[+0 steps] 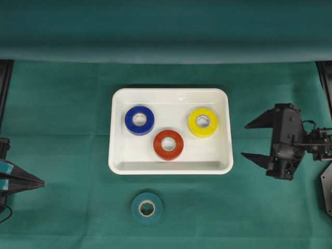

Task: Put the tape into the white case with the right arm.
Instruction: 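Release the blue roll in the tray's upper left and withdraw right, then move the right gripper down toward the black tape roll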

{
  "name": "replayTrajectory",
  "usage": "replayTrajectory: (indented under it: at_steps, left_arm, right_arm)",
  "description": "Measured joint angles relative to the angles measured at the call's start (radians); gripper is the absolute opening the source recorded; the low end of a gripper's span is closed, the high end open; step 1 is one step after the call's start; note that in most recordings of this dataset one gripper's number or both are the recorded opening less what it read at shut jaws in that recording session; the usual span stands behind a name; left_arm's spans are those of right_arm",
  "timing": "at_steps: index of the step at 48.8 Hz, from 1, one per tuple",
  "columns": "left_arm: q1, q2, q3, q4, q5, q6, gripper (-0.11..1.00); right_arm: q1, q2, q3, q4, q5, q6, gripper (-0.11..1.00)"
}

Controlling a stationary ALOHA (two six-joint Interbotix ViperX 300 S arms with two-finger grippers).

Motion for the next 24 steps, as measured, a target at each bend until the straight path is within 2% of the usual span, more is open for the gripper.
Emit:
replayTrajectory:
  at_steps: [16, 24]
  left_arm:
    - [0.0, 0.0, 0.0, 0.0, 0.002, 0.0, 0.0]
    - [0.0, 0.0, 0.0, 0.0, 0.0, 0.0, 0.0]
  right_arm:
    - [0.003, -0.009, 0.006, 0.0, -0.002, 0.002, 0.57]
    - [0.06, -0.011, 0.017, 0.0, -0.021, 0.0, 0.57]
